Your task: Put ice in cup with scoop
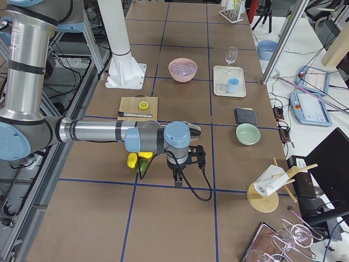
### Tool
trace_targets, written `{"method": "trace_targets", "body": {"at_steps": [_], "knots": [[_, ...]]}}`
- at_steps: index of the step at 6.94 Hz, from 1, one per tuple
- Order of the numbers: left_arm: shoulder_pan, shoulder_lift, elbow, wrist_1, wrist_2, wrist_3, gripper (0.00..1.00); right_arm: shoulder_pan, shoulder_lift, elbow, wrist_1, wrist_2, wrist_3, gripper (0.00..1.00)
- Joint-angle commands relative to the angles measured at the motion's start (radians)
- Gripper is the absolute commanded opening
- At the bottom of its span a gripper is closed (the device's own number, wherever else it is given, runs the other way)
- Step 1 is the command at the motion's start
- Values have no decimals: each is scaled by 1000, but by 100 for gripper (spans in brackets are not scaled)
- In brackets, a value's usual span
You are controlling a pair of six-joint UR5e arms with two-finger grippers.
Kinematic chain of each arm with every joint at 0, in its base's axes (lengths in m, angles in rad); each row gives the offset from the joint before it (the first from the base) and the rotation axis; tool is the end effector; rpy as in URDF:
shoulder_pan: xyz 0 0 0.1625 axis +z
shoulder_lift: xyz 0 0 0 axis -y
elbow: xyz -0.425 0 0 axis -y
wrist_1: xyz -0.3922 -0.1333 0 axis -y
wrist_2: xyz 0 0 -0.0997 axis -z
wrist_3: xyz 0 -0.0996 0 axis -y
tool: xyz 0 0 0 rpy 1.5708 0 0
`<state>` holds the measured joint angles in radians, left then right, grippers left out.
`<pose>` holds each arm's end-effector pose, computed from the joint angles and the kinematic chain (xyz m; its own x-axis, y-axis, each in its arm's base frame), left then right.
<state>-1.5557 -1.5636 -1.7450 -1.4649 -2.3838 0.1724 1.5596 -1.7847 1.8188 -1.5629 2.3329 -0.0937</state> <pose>-0.0536 -0.4882 0.5845 0.6738 0.2251 -0.7038 -0.1326 0.9738 0.1845 0.0600 -0.4051 0.6322 0.7188 -0.1304 0.6829 0.0788 0.9912 0.1063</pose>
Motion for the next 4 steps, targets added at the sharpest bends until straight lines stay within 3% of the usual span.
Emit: {"method": "trace_targets", "body": {"at_steps": [1,3,4], "knots": [[8,-7,7,-20,5,-4,100,-1,34,8,0,0,12,100],[11,-9,21,-58,-5,-2,100,-1,76,1,-3,3,15,100],[11,-7,41,-151,-6,-8,100,-1,88,-12,-3,29,16,100]]}}
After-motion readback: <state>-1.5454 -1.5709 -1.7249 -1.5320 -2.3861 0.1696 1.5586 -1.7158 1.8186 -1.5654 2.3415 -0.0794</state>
